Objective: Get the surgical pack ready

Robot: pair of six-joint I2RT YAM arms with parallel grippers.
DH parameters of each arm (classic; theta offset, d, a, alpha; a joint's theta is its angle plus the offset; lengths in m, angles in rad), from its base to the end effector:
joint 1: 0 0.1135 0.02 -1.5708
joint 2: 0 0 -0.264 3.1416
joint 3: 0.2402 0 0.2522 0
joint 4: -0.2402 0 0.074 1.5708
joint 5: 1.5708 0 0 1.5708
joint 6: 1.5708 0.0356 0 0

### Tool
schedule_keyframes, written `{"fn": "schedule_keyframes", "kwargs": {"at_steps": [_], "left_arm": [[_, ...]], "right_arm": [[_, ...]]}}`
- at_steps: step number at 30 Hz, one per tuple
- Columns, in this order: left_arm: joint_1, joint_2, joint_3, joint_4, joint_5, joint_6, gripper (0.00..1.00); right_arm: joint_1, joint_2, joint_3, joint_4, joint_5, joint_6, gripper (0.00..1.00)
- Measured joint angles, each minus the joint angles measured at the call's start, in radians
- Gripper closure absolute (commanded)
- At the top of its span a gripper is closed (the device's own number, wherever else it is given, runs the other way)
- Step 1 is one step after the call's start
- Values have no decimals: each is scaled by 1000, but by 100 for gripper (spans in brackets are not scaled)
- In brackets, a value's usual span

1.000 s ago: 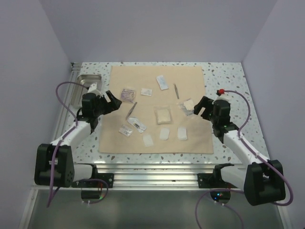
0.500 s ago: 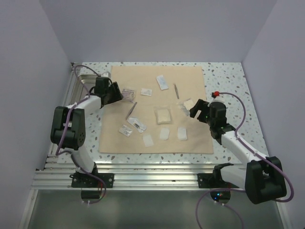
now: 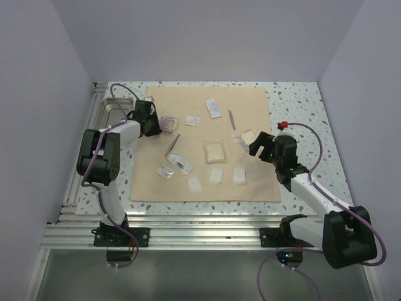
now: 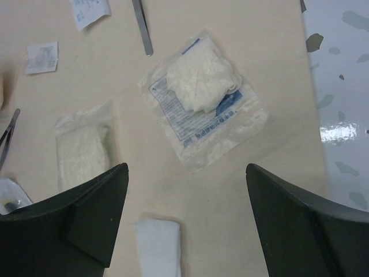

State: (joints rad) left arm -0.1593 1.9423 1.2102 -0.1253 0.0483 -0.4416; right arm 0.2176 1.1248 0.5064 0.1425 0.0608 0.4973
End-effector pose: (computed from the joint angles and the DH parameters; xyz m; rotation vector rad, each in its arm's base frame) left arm 0.4044 -0.0667 0.1575 -0.3234 2.4328 -0.3273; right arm 0.2327 0.0492 0.2084 0.3261 2.0417 0.3820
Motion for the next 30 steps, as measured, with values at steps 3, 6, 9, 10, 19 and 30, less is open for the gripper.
{"fn": "schedule_keyframes", "kwargs": {"at_steps": [3,6,9,10,19,30], "left_arm": [[0,-3,8,-9,-15,8,100],[0,-29,8,-38,-42,21,100],[0,-84,11,-69,-77,42,100],[1,-108,14,-79,-88,45,100],[117,-229,76,-69,-97,90,100],[351,-163,179,-64,-53,94,100]], "right_arm": [[0,0,-8,1,0,0,15],[0,0,-10,7,0,0,16],[1,0,-13,16,0,1,16],[3,1,-13,17,0,1,16],[11,13,-23,40,-1,2,16],[17,14,-37,58,-5,8,17]]}}
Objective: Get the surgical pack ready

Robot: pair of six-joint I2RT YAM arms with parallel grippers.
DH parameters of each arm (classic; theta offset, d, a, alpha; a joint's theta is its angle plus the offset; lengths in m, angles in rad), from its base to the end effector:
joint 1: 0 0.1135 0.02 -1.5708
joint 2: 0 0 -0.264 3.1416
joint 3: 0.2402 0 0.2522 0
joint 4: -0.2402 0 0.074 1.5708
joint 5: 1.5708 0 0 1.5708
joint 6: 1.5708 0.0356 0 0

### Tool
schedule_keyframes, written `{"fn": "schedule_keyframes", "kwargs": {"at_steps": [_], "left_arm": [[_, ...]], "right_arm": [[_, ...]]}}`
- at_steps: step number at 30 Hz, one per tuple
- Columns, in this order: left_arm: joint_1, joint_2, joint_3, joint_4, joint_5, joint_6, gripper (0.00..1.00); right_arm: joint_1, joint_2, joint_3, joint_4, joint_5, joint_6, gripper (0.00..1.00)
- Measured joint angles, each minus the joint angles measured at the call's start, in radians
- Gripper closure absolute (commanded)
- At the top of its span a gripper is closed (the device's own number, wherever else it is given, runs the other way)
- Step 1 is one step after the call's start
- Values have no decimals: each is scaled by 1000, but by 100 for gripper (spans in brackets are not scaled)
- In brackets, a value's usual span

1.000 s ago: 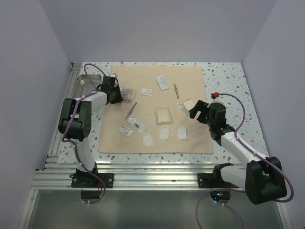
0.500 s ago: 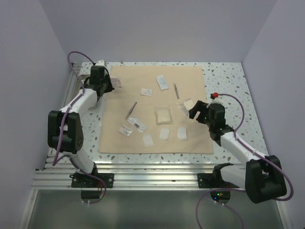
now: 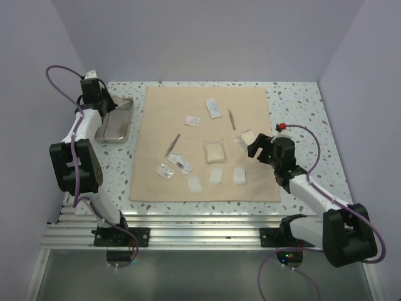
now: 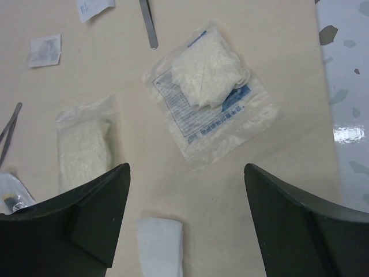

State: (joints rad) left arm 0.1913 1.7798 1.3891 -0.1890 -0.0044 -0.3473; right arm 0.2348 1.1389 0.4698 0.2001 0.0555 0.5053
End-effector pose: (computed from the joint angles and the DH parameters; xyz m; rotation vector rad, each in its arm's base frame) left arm 0.4082 0.0792 0.2739 -0.5749 2.0735 -0.0859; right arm 0.2305 0.0531 0.1989 0.3131 2.0395 0.4050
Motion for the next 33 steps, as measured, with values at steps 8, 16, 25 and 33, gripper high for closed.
{"fn": "schedule_keyframes", "kwargs": {"at_steps": [8,16,25,33], "left_arm": [[10,133,49,-16,18,0,100],[10,188,60,-15,16,-14,55],[-89,16,-63,-13,-160,-35,10],[-357,-57,-63,2,-58,-14,14]], "right_arm": [[2,0,-9,4,1,0,16],[3,-2,-18,4,2,0,16],[6,-1,-19,4,3,0,15],[11,9,-19,9,2,0,15]]}}
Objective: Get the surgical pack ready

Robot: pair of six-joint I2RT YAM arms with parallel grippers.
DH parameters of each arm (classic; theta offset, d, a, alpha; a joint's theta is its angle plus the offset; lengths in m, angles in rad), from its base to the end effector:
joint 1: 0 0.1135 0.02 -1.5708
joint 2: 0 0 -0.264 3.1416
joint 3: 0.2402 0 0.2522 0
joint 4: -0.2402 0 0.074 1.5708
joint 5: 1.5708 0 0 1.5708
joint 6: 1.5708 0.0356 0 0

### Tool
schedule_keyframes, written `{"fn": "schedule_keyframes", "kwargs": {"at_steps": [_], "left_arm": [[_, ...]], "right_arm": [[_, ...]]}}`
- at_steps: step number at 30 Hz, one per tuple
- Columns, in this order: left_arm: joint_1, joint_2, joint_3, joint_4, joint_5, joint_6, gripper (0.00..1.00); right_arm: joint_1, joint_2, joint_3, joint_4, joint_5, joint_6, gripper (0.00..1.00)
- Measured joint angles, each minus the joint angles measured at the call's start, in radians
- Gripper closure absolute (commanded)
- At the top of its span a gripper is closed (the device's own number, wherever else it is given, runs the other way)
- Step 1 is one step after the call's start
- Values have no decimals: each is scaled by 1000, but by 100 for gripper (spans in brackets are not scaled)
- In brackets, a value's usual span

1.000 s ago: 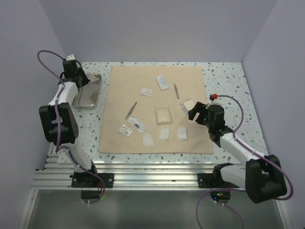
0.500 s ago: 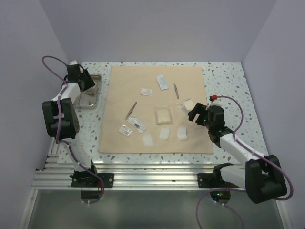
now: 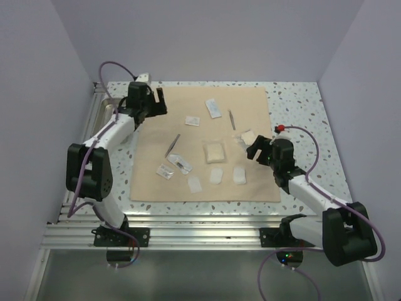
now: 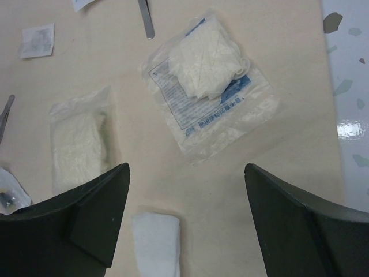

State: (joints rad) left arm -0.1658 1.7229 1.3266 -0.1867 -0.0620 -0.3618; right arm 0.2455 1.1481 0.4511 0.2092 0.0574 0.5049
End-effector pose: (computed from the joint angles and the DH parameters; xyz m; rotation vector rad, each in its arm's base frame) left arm 0.3954 -0.0639 0.2749 -0.2474 2.1480 -0.2388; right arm 0.2283 0.0551 0.1917 0.3050 2.0600 0.4033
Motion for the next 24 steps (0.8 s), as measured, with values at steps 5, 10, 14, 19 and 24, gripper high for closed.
{"fn": "schedule_keyframes", "kwargs": {"at_steps": [5,10,14,19,24], "left_arm": [[-77,147,70,-33,85,15,24],[-119,318,144,-68,140,9,25],[-132,374,159,-77,181,-12,26],[-129,404,195,-61,221,-45,29],[-129,448,237,-35,269,-82,33]], "right_arm": [[5,4,0,1,0,0,15],[5,4,0,1,0,0,15],[7,4,0,1,-1,0,15],[8,3,0,1,0,0,15],[8,3,0,1,0,0,15]]}}
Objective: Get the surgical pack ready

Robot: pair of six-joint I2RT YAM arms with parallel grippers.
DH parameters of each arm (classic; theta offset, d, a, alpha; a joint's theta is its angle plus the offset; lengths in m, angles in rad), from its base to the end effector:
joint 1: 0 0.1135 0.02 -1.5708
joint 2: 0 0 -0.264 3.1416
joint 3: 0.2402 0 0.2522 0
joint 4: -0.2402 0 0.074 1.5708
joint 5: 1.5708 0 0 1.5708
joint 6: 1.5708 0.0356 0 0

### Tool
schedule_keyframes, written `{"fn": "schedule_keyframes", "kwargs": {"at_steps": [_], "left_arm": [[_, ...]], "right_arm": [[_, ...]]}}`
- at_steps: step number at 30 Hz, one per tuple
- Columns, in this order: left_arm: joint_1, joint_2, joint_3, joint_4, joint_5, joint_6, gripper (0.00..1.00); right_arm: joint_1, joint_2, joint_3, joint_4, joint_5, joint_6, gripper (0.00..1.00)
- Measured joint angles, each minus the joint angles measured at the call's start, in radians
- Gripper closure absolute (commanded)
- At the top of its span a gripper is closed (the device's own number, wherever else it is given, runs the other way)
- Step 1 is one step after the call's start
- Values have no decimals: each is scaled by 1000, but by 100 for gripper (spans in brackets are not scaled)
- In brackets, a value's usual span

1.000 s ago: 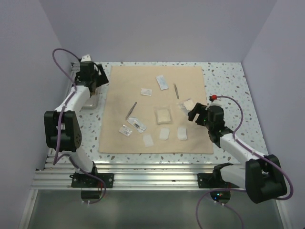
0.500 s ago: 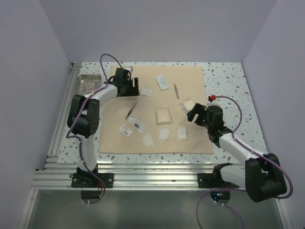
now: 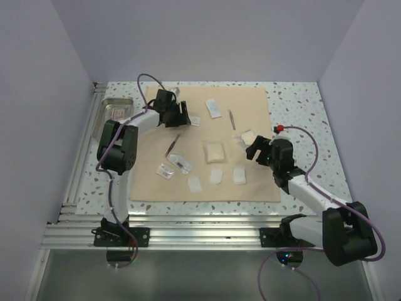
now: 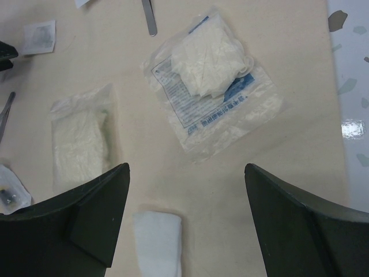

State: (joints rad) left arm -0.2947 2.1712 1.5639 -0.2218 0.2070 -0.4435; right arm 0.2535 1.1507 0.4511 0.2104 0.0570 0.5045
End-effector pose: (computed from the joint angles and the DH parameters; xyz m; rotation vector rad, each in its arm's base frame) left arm 0.4553 -0.1459 0.1606 -0.0837 2.4596 -0.5832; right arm 0.2281 0.0570 0.1912 0.2963 2.0633 0.4079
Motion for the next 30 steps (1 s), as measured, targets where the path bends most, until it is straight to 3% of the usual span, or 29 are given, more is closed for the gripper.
{"fn": "schedule_keyframes", "kwargs": {"at_steps": [11,20,25,30], "left_arm": [[0,90,109,19,63,-64,51],[10,120,127,23,98,-101,78],[24,124,112,37,138,-126,100],[51,124,71,100,219,-160,100]], "right_arm": [[2,-14,-1,0,0,0,15],[2,-15,-1,0,0,0,16],[2,-15,-1,0,0,0,16],[2,-15,-1,0,0,0,16]]}}
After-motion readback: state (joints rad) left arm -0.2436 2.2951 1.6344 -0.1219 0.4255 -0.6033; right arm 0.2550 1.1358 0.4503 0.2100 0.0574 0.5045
